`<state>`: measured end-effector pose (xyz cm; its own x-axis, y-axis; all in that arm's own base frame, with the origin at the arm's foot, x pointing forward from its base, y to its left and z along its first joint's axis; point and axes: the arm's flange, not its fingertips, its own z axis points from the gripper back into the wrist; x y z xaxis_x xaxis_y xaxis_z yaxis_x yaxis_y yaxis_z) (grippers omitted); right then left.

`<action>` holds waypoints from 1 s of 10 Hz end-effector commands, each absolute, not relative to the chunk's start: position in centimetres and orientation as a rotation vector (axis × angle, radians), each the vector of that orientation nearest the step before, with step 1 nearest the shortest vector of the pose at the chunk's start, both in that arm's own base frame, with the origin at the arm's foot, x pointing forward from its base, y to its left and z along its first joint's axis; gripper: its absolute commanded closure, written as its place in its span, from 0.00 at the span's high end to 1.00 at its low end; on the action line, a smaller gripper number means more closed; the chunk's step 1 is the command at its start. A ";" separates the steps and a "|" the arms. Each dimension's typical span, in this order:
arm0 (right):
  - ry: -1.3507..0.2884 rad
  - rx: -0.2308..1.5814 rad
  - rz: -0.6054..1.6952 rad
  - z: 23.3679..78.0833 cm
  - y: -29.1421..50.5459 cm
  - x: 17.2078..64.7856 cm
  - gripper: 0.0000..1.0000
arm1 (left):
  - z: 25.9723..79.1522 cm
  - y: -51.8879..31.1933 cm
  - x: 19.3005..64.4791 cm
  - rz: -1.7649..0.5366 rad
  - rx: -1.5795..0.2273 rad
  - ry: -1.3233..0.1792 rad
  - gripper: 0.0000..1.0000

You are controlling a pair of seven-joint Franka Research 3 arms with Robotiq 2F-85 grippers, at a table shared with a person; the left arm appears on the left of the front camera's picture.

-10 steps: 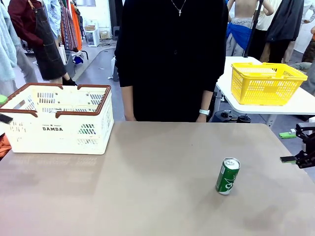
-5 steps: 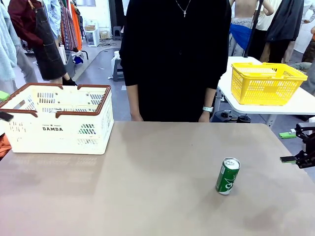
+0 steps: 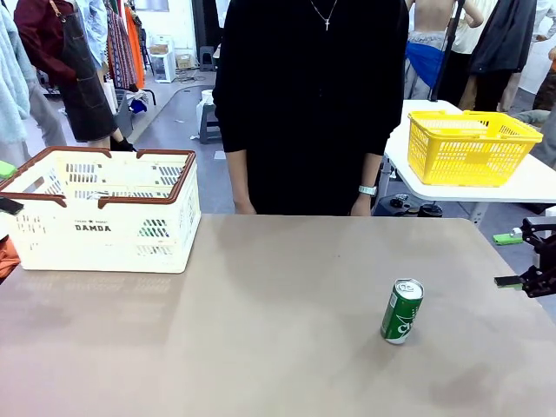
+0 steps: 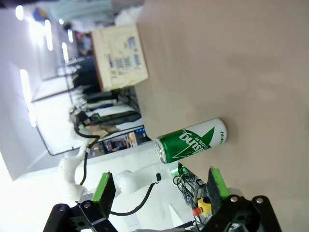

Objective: Place the drinks into the Shopping basket.
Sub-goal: Pick up one drink and place it into the Shopping basket.

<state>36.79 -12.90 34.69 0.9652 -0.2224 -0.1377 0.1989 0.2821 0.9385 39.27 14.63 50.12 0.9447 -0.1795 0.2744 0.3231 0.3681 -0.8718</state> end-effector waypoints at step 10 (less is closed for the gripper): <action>-0.205 0.334 0.088 42.6 8.9 38.0 1.00 | 50.2 14.6 39.2 -0.315 -1.155 -0.154 1.00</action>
